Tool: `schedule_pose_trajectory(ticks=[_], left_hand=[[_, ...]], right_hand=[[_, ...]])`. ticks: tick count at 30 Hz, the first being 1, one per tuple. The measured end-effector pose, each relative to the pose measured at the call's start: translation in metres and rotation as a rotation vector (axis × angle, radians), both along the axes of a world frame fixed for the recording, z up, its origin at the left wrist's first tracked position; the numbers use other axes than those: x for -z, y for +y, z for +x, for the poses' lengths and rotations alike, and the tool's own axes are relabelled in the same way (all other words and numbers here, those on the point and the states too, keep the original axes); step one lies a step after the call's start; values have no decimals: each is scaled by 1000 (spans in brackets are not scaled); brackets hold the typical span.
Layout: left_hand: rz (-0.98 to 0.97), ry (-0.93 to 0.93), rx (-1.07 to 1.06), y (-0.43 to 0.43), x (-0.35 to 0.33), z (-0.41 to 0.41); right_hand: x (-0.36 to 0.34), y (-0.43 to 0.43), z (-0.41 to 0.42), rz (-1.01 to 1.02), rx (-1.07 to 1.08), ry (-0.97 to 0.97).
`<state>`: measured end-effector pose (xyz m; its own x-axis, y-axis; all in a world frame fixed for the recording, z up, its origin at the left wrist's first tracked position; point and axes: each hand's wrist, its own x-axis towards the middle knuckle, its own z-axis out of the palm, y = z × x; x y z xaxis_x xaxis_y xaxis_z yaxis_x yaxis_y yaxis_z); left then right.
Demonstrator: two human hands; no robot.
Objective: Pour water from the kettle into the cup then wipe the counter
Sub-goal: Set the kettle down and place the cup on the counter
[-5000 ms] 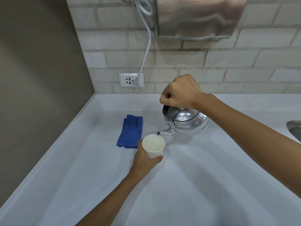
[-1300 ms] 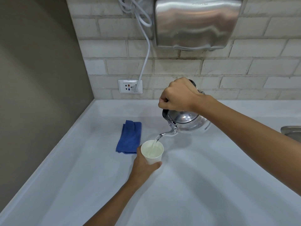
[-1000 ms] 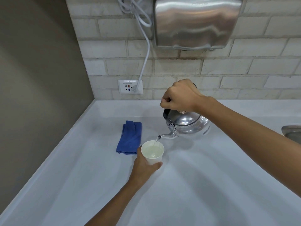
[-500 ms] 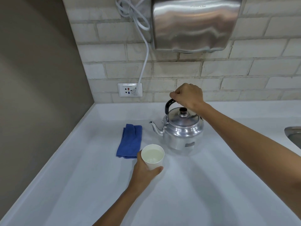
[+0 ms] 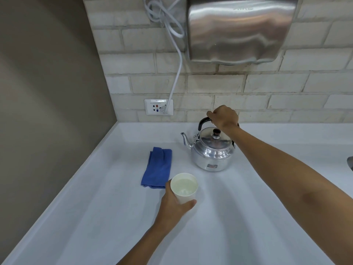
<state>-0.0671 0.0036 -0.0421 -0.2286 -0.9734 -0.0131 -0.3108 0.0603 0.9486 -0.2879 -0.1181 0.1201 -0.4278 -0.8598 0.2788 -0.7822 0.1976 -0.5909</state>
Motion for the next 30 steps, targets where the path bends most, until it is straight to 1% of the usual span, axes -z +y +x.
schedule_pose_trajectory(ticks=[5,22,24,27,29,30], left_hand=[[1,-8,-6,0,-2,0],[1,-12,-2,2,-4,-1],[4,-25,24,2,-4,2],[8,-29,121,0,-5,15],[-8,-53,193,-2,-5,33],[-32,-79,210,-4,-6,44]], right_hand=[[8,-4,-4,15,13,-37],[17,-7,0,86,0,72],[17,4,5,27,-20,139],[32,38,21,-218,-69,228],[50,67,33,-354,-109,202],[61,82,38,-371,-130,158]])
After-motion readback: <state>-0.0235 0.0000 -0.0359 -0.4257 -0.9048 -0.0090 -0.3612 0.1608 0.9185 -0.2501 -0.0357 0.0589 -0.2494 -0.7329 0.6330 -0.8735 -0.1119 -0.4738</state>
